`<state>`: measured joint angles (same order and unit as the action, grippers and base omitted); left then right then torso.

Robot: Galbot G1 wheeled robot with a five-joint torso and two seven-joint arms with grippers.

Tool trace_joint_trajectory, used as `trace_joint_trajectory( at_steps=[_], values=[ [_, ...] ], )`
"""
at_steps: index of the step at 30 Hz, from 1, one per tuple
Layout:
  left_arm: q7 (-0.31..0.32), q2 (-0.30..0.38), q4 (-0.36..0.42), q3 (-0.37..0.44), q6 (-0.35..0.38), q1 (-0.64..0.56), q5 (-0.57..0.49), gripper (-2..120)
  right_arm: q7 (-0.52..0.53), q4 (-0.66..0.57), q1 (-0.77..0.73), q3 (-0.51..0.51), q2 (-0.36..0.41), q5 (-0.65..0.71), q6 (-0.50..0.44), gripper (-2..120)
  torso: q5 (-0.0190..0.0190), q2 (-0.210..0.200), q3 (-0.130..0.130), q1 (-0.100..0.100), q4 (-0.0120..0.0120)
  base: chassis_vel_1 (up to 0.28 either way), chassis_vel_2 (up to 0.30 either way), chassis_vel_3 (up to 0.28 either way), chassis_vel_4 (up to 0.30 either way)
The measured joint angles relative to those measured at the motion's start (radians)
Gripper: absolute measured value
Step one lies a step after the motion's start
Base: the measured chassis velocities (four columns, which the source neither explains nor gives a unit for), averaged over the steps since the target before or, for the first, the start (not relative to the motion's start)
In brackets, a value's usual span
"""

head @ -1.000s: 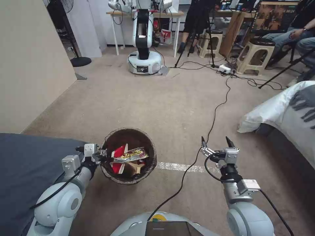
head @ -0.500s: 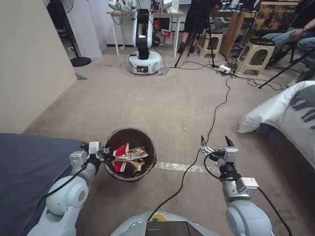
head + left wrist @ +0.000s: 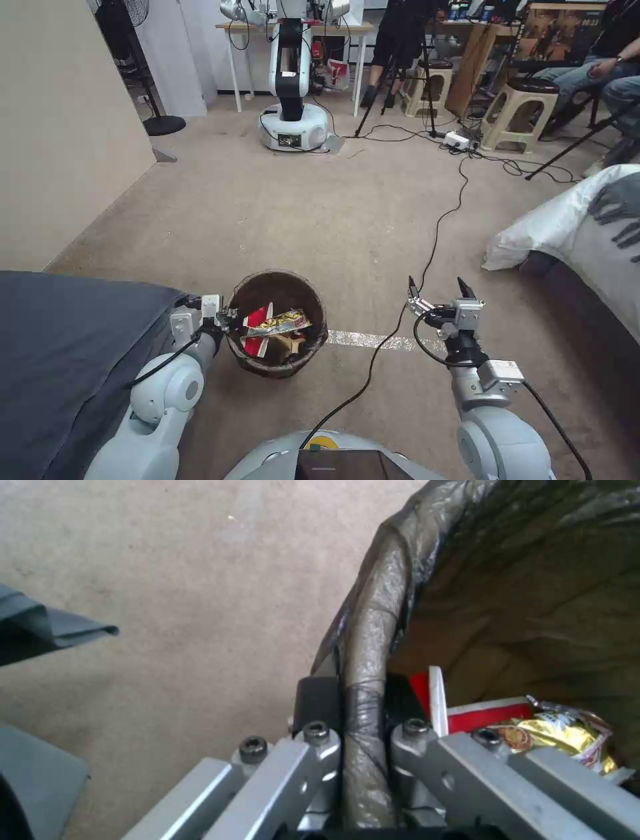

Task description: Pick up the trash bin, then pick up the garbage from the floor and place it into the trash bin.

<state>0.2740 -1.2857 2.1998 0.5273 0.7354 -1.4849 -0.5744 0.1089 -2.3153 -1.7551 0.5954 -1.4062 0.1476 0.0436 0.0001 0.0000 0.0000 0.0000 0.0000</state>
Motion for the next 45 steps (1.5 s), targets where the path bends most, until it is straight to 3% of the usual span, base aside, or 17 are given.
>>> trace_joint_trajectory(
  at_steps=[19, 27, 30, 31, 33, 37, 45],
  values=[
    [0.025, -0.009, -0.064, -0.026, 0.000, 0.023, -0.012, 5, 0.008, 0.000, 0.003, -0.009, -0.003, -0.002, 0.005, 100, -0.0001, 0.000, 0.000, 0.000, 0.0000, 0.000, 0.000, 0.000, 0.000],
    [0.029, -0.014, -0.077, -0.027, -0.001, 0.033, -0.017, 34, 0.010, -0.001, 0.007, -0.007, -0.002, -0.001, 0.009, 100, 0.0000, 0.000, 0.000, 0.000, 0.0000, 0.000, 0.000, 0.000, 0.000],
    [0.029, -0.014, -0.077, -0.027, -0.001, 0.035, -0.018, 39, 0.011, -0.002, 0.008, -0.007, -0.002, -0.001, 0.010, 100, 0.0000, 0.000, 0.000, 0.000, 0.0000, 0.000, 0.000, 0.000, 0.000],
    [0.030, -0.012, -0.077, -0.027, 0.000, 0.037, -0.019, 47, 0.012, -0.003, 0.010, -0.007, -0.002, -0.001, 0.012, 100, 0.0000, 0.000, 0.000, 0.000, 0.0000, 0.000, 0.000, 0.000, 0.000],
    [0.030, -0.012, -0.077, -0.026, 0.000, 0.038, -0.019, 50, 0.012, -0.003, 0.010, -0.007, -0.002, -0.001, 0.013, 100, -0.0001, 0.000, 0.000, 0.000, 0.0000, 0.000, 0.000, 0.000, 0.000],
    [0.031, -0.010, -0.067, -0.024, 0.000, 0.041, -0.019, 70, 0.013, -0.003, 0.011, -0.009, -0.003, -0.001, 0.013, 100, 0.0000, 0.000, 0.000, 0.000, 0.0000, 0.000, 0.000, 0.000, 0.000],
    [0.032, -0.006, -0.043, -0.016, 0.000, 0.045, -0.015, 96, 0.015, -0.006, 0.012, -0.016, -0.004, -0.003, 0.014, 100, -0.0001, 0.000, 0.000, 0.000, 0.0000, 0.000, 0.000, 0.000, 0.000]
  ],
)
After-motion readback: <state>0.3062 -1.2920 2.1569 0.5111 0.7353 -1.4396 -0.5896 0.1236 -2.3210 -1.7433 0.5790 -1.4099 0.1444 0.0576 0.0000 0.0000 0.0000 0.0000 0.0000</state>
